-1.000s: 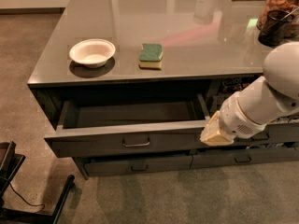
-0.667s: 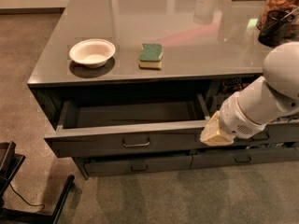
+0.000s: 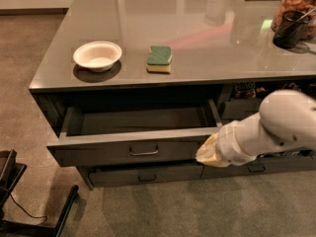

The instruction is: Close top drawer

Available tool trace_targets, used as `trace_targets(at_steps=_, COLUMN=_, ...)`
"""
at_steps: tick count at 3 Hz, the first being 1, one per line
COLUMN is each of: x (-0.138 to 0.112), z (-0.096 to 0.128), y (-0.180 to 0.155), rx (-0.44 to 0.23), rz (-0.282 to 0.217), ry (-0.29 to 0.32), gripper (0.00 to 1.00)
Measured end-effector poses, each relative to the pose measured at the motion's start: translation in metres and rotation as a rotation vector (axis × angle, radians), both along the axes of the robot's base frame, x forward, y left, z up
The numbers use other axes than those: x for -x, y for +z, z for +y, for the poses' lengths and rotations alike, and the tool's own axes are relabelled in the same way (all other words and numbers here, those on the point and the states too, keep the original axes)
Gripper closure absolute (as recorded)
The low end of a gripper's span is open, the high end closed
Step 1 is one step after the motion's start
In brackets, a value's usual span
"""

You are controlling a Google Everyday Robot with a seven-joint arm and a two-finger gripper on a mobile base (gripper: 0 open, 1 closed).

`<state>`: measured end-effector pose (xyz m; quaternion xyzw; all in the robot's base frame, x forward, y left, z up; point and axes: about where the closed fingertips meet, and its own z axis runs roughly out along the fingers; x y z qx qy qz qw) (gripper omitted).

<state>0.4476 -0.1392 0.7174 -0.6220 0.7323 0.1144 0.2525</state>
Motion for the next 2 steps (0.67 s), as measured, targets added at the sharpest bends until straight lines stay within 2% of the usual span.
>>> trace_targets(at_steps=1, x=-0.014, z=0.017, y=-0.038, rx=-0.037, rz=-0.088, ry=0.027, gripper=1.0)
trace_targets(at_steps=2, x=-0.028, z=0.017, y=-0.035, rx=-0.038, rz=-0.135, ry=0.006, gripper=1.0)
